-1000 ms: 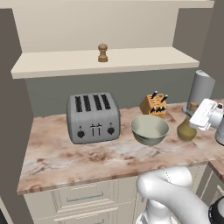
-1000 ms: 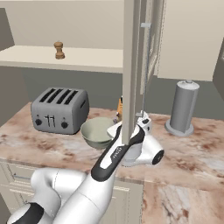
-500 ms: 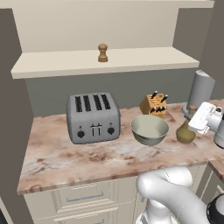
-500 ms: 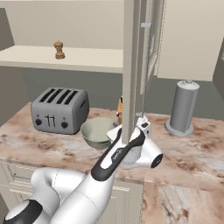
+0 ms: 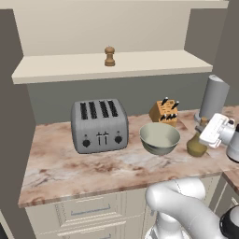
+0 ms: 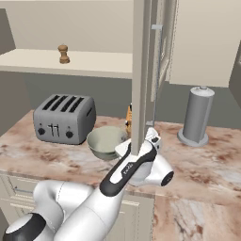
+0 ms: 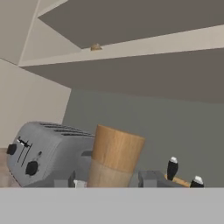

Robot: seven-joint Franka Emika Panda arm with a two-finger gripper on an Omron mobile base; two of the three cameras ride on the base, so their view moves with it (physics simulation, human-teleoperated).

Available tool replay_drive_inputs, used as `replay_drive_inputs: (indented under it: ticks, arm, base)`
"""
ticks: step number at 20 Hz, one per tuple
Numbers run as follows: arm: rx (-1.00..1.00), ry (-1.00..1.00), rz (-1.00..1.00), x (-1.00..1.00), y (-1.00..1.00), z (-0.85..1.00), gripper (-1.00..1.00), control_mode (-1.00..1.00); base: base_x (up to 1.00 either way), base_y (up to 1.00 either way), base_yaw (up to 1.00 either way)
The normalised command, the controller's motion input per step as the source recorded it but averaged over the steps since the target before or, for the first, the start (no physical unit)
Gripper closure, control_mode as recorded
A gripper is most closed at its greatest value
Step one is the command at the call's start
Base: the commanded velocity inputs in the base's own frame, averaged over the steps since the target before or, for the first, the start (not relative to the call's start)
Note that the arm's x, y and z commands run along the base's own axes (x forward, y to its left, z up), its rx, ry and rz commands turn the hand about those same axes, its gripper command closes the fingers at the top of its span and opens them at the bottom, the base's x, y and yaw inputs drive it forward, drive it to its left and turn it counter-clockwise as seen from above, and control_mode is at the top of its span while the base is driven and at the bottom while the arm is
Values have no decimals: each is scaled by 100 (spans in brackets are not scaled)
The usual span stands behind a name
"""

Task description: Retrieve the bottle and the shaker from the cabinet and place them next to the mixing bowl on the counter. Then add garlic from the fridge to the mixing bowl.

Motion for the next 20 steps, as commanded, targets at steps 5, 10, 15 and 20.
replay_drive_inputs:
  ticks: [5, 10, 15, 20]
  arm:
    - [0, -7, 0, 0, 0, 0, 100, -100]
    - [0, 0, 0, 12, 0, 1, 100, -100]
    - [0, 4, 0, 51, 0, 11, 100, -100]
    - [-5, 0, 0, 34, -1, -7, 100, -100]
  base:
    - [0, 0, 0]
    - [0, 0, 0]
    - [0, 0, 0]
    - [0, 0, 0]
